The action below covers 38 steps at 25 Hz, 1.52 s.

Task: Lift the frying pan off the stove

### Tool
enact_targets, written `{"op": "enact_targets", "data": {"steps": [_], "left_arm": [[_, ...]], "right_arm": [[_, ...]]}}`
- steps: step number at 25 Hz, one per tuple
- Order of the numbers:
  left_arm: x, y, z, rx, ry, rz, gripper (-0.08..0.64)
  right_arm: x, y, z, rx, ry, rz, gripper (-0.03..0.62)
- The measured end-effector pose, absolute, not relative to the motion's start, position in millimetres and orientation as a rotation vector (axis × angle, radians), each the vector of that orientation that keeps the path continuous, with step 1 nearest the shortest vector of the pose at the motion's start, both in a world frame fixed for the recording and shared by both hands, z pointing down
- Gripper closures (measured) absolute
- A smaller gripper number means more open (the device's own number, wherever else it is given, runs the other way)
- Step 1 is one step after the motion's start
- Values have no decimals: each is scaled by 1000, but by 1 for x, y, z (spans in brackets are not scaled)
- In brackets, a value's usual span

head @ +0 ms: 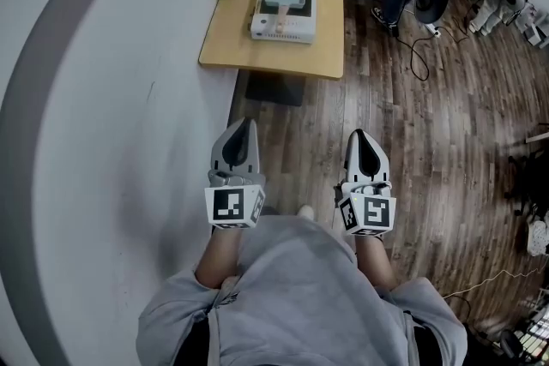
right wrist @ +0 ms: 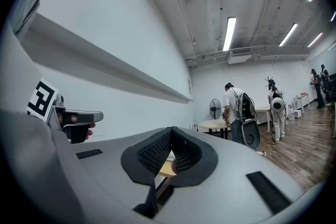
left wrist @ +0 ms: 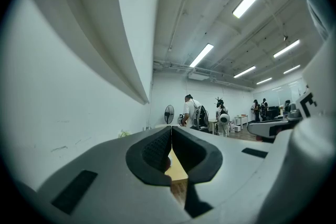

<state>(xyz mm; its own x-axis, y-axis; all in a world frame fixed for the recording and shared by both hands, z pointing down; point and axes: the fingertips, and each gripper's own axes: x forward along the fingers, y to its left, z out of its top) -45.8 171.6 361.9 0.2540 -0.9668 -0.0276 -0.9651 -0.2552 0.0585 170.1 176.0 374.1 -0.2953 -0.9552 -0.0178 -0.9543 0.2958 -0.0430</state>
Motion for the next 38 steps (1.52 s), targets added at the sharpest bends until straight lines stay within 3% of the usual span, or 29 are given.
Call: {"op": "enact_targets", "data": {"steps": [11, 38], "left_arm": [[-38, 169, 377, 2365, -1978, -46, 557], [-133, -35, 378, 2510, -1764, -50, 557]], "right_arm": [[197, 157, 394, -1822, 2546, -101, 594], [86, -27, 389, -1938, 2431, -123, 594]]}}
